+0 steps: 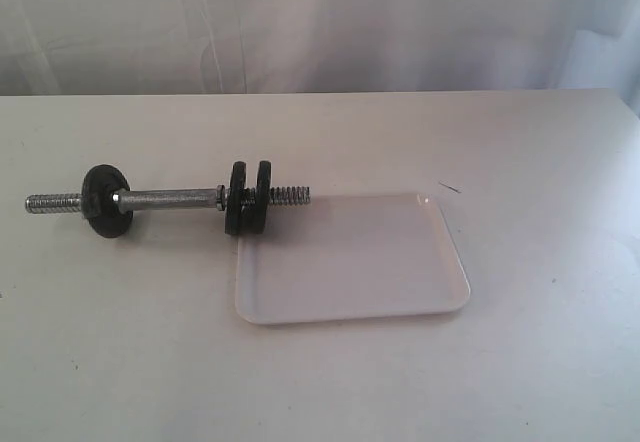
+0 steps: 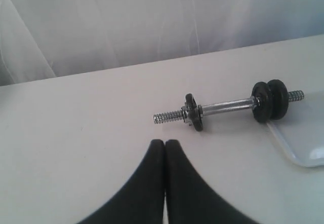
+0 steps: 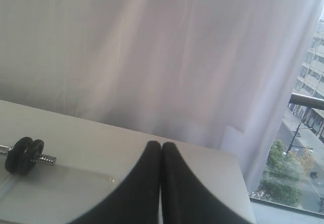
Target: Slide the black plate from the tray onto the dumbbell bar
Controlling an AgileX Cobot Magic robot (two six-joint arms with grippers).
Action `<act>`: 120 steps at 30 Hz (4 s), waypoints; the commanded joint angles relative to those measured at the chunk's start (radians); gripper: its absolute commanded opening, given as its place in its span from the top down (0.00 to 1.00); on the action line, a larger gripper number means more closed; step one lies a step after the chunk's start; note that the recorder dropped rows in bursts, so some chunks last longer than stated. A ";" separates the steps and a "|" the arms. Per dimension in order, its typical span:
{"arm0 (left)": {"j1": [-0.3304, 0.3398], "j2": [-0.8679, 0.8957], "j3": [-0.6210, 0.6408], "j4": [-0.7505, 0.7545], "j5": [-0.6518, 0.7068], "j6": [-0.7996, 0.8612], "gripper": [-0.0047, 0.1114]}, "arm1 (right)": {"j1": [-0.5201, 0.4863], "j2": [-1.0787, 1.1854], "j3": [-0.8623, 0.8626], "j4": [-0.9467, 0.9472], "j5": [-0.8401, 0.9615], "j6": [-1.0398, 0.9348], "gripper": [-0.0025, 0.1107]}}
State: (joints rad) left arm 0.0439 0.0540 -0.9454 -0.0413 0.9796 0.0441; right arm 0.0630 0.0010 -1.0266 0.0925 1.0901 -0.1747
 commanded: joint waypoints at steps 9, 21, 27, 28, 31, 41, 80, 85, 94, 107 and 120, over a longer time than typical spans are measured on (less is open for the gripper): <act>-0.002 -0.054 0.204 -0.015 -0.181 0.003 0.96 | -0.004 -0.001 0.113 -0.045 -0.120 0.007 0.98; -0.002 -0.054 0.428 -0.010 -0.382 -0.027 0.96 | -0.004 -0.001 0.361 -0.093 -0.340 0.004 0.98; -0.002 -0.054 0.570 -0.010 -0.578 -0.029 0.96 | -0.004 -0.001 0.528 -0.093 -0.561 0.004 0.98; -0.002 -0.054 0.586 -0.010 -0.602 -0.029 0.96 | -0.004 -0.001 0.548 -0.093 -0.592 0.004 0.98; -0.002 -0.054 0.667 -0.012 -0.708 -0.050 0.96 | -0.004 -0.001 0.648 -0.093 -0.694 0.004 0.98; -0.002 -0.054 0.911 -0.006 -0.987 0.026 0.96 | -0.004 -0.001 0.908 -0.093 -0.893 -0.004 0.98; -0.002 -0.054 0.945 -0.006 -0.881 0.039 0.96 | -0.004 -0.001 1.027 -0.085 -0.913 0.128 0.98; -0.002 -0.054 0.945 -0.006 -0.881 0.039 0.96 | -0.004 -0.001 1.027 -0.085 -0.913 0.128 0.98; -0.002 -0.054 0.945 -0.006 -0.881 0.039 0.96 | -0.004 -0.001 1.027 -0.085 -0.913 0.128 0.98; -0.002 -0.054 0.945 -0.006 -0.881 0.039 0.96 | -0.004 -0.001 1.027 -0.085 -0.913 0.128 0.98; -0.002 -0.054 0.945 -0.006 -0.881 0.041 0.96 | -0.004 -0.001 1.027 -0.085 -0.913 0.128 0.98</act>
State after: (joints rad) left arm 0.0439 0.0045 -0.0047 -0.0432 0.0998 0.0858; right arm 0.0630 0.0047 -0.0051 0.0065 0.1804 -0.0511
